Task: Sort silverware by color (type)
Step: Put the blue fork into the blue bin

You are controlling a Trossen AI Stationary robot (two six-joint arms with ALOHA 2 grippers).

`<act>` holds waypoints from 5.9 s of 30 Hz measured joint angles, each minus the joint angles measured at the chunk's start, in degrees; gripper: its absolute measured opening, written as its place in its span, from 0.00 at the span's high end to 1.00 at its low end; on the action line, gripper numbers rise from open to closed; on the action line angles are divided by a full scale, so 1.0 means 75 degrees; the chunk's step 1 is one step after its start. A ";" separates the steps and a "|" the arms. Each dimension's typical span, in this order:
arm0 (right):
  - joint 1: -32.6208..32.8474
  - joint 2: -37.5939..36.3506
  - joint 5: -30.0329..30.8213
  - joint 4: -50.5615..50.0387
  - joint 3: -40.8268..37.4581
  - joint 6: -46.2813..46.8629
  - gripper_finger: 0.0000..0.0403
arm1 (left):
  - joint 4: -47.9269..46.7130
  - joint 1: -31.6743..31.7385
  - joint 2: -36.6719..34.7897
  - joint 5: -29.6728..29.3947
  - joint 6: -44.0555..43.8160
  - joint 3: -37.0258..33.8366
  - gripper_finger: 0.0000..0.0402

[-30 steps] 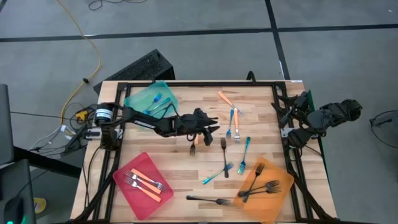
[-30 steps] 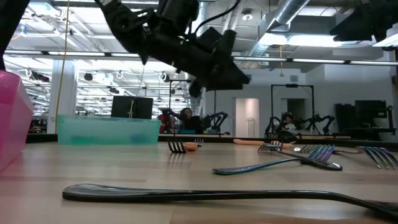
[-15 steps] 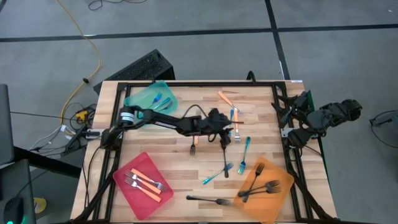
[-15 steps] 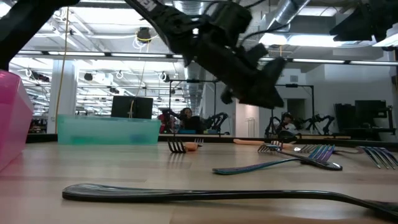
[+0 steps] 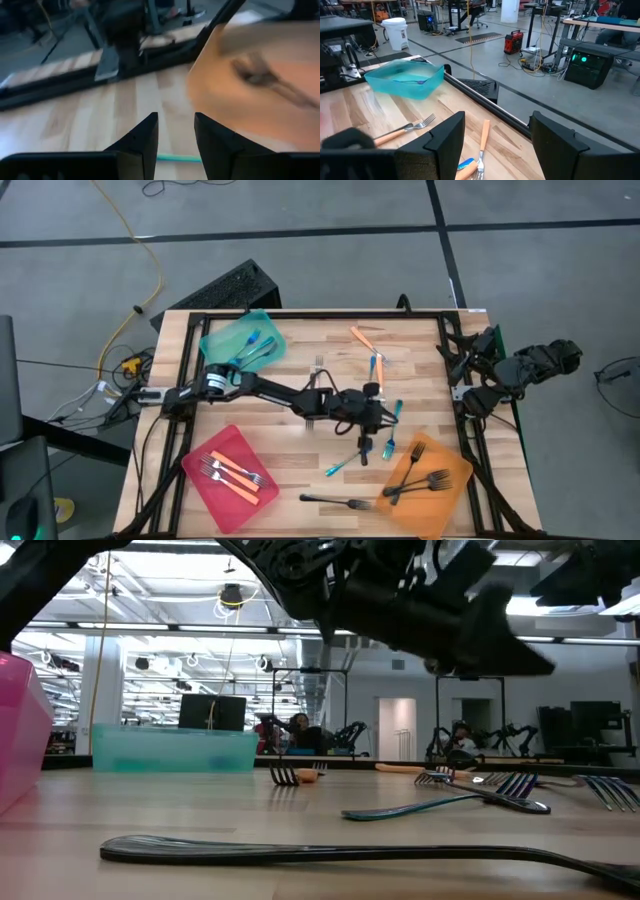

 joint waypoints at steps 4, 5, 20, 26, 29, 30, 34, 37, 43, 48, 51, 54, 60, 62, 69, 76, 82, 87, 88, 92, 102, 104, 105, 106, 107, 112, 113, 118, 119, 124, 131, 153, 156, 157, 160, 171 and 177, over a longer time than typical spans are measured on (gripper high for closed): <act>0.0000 -0.0001 0.0000 0.0003 0.0000 0.0001 0.40 | 0.0129 -0.0073 0.0000 0.0343 0.0256 0.0000 0.72; -0.0001 -0.0001 0.0002 0.0003 0.0000 0.0001 0.40 | 0.0082 -0.0074 0.0000 0.0281 0.0312 0.0000 0.72; 0.0000 0.0000 -0.0004 0.0029 0.0000 0.0150 0.40 | -0.4011 0.0148 -0.2761 0.0899 0.0584 -0.0003 0.72; 0.0000 0.0000 -0.0194 0.0022 0.0000 0.0689 0.40 | -0.6688 0.0339 -0.4682 0.0385 0.1041 -0.0376 0.72; 0.0000 0.0001 -0.0200 0.0029 0.0000 0.0973 0.40 | -0.7099 0.0398 -0.5755 -0.0199 0.0623 -0.1113 0.72; -0.0002 0.0038 -0.0202 0.0034 0.0000 0.1073 0.40 | -0.7020 0.0410 -0.6145 -0.0468 0.0401 -0.1407 0.72; -0.0011 0.0500 -0.0196 0.0062 0.0000 0.1256 0.40 | -0.6149 0.0407 -0.7602 -0.1221 -0.0440 -0.2781 0.72; -0.0170 0.1108 -0.0210 0.0091 0.0000 0.1240 0.40 | -0.5322 0.0407 -0.8492 -0.1513 -0.0833 -0.3880 0.72; -0.1178 0.2595 -0.1311 0.0480 0.0000 0.1111 0.40 | -0.4002 0.0407 -0.9725 -0.2383 -0.1475 -0.5538 0.72; -0.2523 0.3733 -0.2813 0.0475 0.0000 0.2524 0.40 | -0.3695 0.0407 -1.0081 -0.2500 -0.2000 -0.6157 0.72; -0.3263 0.4330 -0.3853 0.0488 0.0000 0.3704 0.40 | -0.3821 0.0404 -1.0059 -0.2484 -0.2163 -0.6260 0.72; -0.3873 0.4811 -0.5240 0.0609 0.0000 0.4357 0.40 | -0.3800 0.0404 -1.0019 -0.2479 -0.2224 -0.6271 0.72; -0.4406 0.5665 -0.7377 0.0667 0.0000 0.4492 0.40 | -0.3821 0.0401 -1.0019 -0.2413 -0.2239 -0.6271 0.72; -0.4398 0.5950 -0.7717 0.0890 0.0003 0.4453 0.40 | -0.3829 0.0401 -1.0019 -0.2410 -0.2239 -0.6271 0.72; -0.4007 0.6929 -0.8384 0.1550 0.0372 0.1135 0.40 | -0.4196 0.0396 -1.0016 -0.2399 -0.2246 -0.6266 0.72; -0.2975 0.7533 -0.8400 0.1474 0.0859 -0.3003 0.40 | -0.4437 0.0396 -1.0016 -0.2395 -0.2516 -0.6263 0.72; -0.2147 0.8177 -0.8397 0.1007 0.0877 -0.4707 0.40 | -0.4597 0.0396 -1.0016 -0.2398 -0.2643 -0.6260 0.72; -0.1673 0.8897 -0.8397 0.1017 0.0877 -0.5383 0.40 | -0.4599 0.0396 -1.0016 -0.2401 -0.2734 -0.6260 0.72; -0.1603 0.9043 -0.8397 0.1011 0.0877 -0.5503 0.40 | -0.4599 0.0396 -1.0016 -0.2401 -0.2735 -0.6260 0.72; -0.1393 0.9547 -0.8329 0.0993 0.0877 -0.5998 0.40 | -0.4616 0.0396 -1.0016 -0.2404 -0.2734 -0.6260 0.72; -0.1414 1.0289 -0.7826 0.0960 0.0918 -0.6234 0.42 | -0.4617 0.0396 -1.0013 -0.2433 -0.2734 -0.6260 0.72; -0.1467 1.0342 -0.7818 0.1026 0.0910 -0.6229 0.46 | -0.4617 0.0396 -1.0013 -0.2436 -0.2734 -0.6260 0.72; -0.1492 1.0337 -0.7819 0.1034 0.0909 -0.6194 0.49 | -0.4617 0.0396 -1.0015 -0.2438 -0.2734 -0.6260 0.72; -0.1510 1.0322 -0.7827 0.1039 0.0894 -0.6183 0.52 | -0.4617 0.0396 -1.0013 -0.2439 -0.2734 -0.6260 0.72; -0.1529 1.0325 -0.7896 0.1029 0.0902 -0.6183 0.54 | -0.4617 0.0396 -1.0013 -0.2439 -0.2734 -0.6260 0.72; -0.1544 1.0351 -0.7998 0.0889 0.1003 -0.6068 0.66 | -0.4622 0.0393 -1.0013 -0.2437 -0.2737 -0.6260 0.72; -0.1541 1.0354 -0.7998 0.0878 0.1024 -0.6073 0.67 | -0.4621 0.0393 -1.0013 -0.2438 -0.2737 -0.6260 0.72; -0.1550 1.0357 -0.7984 0.0846 0.1062 -0.6195 0.71 | -0.4620 0.0393 -1.0013 -0.2439 -0.2740 -0.6260 0.72; -0.1550 1.0357 -0.7976 0.0791 0.1064 -0.6249 0.71 | -0.4620 0.0390 -1.0013 -0.2439 -0.2740 -0.6260 0.72; -0.1560 1.0357 -0.7960 0.0660 0.1072 -0.6404 0.76 | -0.4620 0.0390 -1.0013 -0.2439 -0.2739 -0.6260 0.72; -0.1600 1.0351 -0.7952 0.0656 0.1078 -0.6342 0.93 | -0.4621 0.0390 -1.0013 -0.2439 -0.2737 -0.6260 0.72; -0.1967 0.8632 -0.7261 0.1222 0.1072 -0.4679 0.92 | -0.4619 0.0387 -1.0013 -0.2436 -0.2749 -0.6260 0.72; -0.2127 0.8069 -0.7162 0.2103 0.1072 -0.4526 0.92 | -0.4536 0.0389 -1.0013 -0.2437 -0.2749 -0.6260 0.72; -0.2178 0.7887 -0.7162 0.2536 0.1072 -0.4520 0.92 | -0.4480 0.0388 -1.0013 -0.2436 -0.2747 -0.6260 0.72; -0.2288 0.7541 -0.7162 0.3897 0.1078 -0.4588 0.92 | -0.4224 0.0387 -1.0013 -0.2425 -0.2729 -0.6260 0.72; -0.2500 0.8040 -0.7177 0.9940 0.1081 -0.6205 0.92 | -0.1697 0.0387 -1.0008 -0.1955 -0.2106 -0.6912 0.72; -0.2500 0.9054 -0.7316 1.2419 0.1084 -0.6572 0.92 | 0.0839 0.0390 -1.0010 -0.1874 -0.1811 -0.7985 0.72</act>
